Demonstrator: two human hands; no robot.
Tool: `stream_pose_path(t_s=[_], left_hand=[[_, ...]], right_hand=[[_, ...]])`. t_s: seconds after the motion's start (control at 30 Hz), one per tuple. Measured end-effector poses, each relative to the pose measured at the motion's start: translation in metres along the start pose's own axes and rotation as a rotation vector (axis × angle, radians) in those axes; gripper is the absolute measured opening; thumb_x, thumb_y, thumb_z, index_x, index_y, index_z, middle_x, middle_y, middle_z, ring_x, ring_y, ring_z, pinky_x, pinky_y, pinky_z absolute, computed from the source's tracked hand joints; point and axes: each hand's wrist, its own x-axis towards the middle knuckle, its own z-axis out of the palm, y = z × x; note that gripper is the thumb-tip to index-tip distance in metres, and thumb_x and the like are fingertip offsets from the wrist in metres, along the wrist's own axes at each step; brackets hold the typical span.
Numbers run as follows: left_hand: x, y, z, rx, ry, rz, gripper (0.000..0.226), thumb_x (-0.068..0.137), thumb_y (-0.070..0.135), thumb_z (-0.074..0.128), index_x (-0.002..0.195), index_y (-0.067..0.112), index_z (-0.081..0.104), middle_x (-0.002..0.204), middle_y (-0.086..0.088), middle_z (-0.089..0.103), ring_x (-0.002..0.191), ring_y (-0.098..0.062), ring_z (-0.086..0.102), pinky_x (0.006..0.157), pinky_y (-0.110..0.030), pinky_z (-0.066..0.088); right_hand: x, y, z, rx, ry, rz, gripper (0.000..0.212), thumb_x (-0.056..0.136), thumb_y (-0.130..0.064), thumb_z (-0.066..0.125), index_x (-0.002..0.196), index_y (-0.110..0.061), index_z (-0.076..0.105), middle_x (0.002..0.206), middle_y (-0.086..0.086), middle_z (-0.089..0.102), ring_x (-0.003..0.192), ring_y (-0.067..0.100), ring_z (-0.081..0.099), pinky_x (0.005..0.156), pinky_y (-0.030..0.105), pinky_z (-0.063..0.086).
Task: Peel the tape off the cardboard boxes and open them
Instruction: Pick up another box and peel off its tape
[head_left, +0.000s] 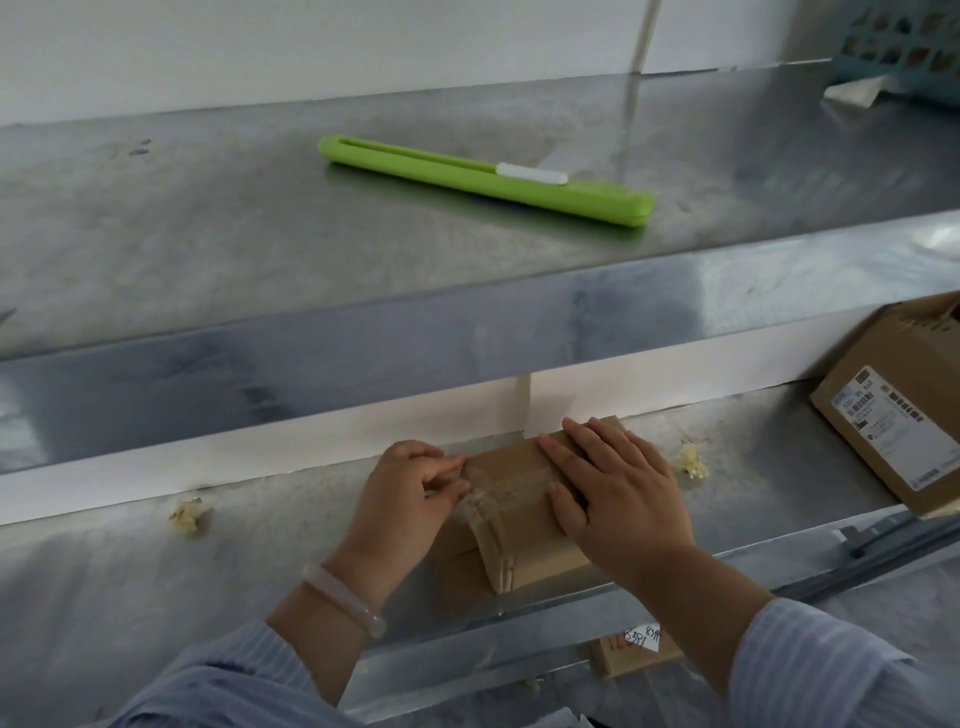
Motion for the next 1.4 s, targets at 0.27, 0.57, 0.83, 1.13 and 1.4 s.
stream_pose_path(t_s=[0.27,0.57,0.83,1.13,1.4], left_hand=[[-0.005,0.013,-0.001,0.307,0.100,0.190,0.008,0.086,0.014,0.063,0.085,0.020,0.068,0.083,0.005,0.066,0.079,-0.016,0.060,0.073,-0.033,0.051],[-0.006,0.039,-0.008,0.083,0.054,-0.034,0.009,0.082,0.022,0.073,0.084,0.025,0.065,0.074,0.010,0.066,0.071,-0.002,0.061,0.066,-0.017,0.049],[-0.013,0.033,0.011,0.433,0.158,0.154,0.014,0.087,0.018,0.068,0.098,0.014,0.076,0.096,0.000,0.063,0.086,-0.016,0.054,0.075,-0.032,0.053],[-0.012,0.064,0.009,0.494,0.158,0.094,0.045,0.092,0.033,0.059,0.134,0.017,0.054,0.124,-0.002,0.058,0.116,-0.021,0.052,0.096,-0.037,0.048],[-0.003,0.093,0.086,0.680,-0.076,0.197,0.055,0.097,0.052,0.022,0.136,0.026,0.051,0.136,0.002,0.051,0.123,-0.021,0.047,0.107,-0.042,0.039]], right_hand=[[0.002,0.000,-0.003,-0.018,-0.043,-0.001,0.054,0.093,-0.054,0.030,0.136,-0.035,0.056,0.142,-0.002,0.054,0.135,0.023,0.045,0.114,0.039,0.024],[0.012,0.003,-0.001,0.003,-0.128,-0.025,0.065,0.091,-0.060,0.015,0.145,-0.035,0.042,0.154,-0.001,0.038,0.144,0.023,0.029,0.115,0.039,0.010],[0.014,0.009,-0.008,0.056,-0.253,-0.093,0.086,0.076,-0.062,-0.011,0.154,-0.036,0.014,0.164,-0.005,0.006,0.151,0.017,0.001,0.118,0.037,-0.004],[0.011,0.040,-0.036,0.759,-0.166,0.060,0.065,0.082,0.008,0.047,0.127,-0.039,0.054,0.149,-0.018,0.035,0.134,-0.001,0.028,0.109,0.007,0.022],[0.004,0.082,-0.021,0.834,-0.212,0.232,0.063,0.086,-0.028,0.072,0.142,-0.028,0.044,0.149,-0.011,0.034,0.135,0.010,0.037,0.110,0.025,0.036]])
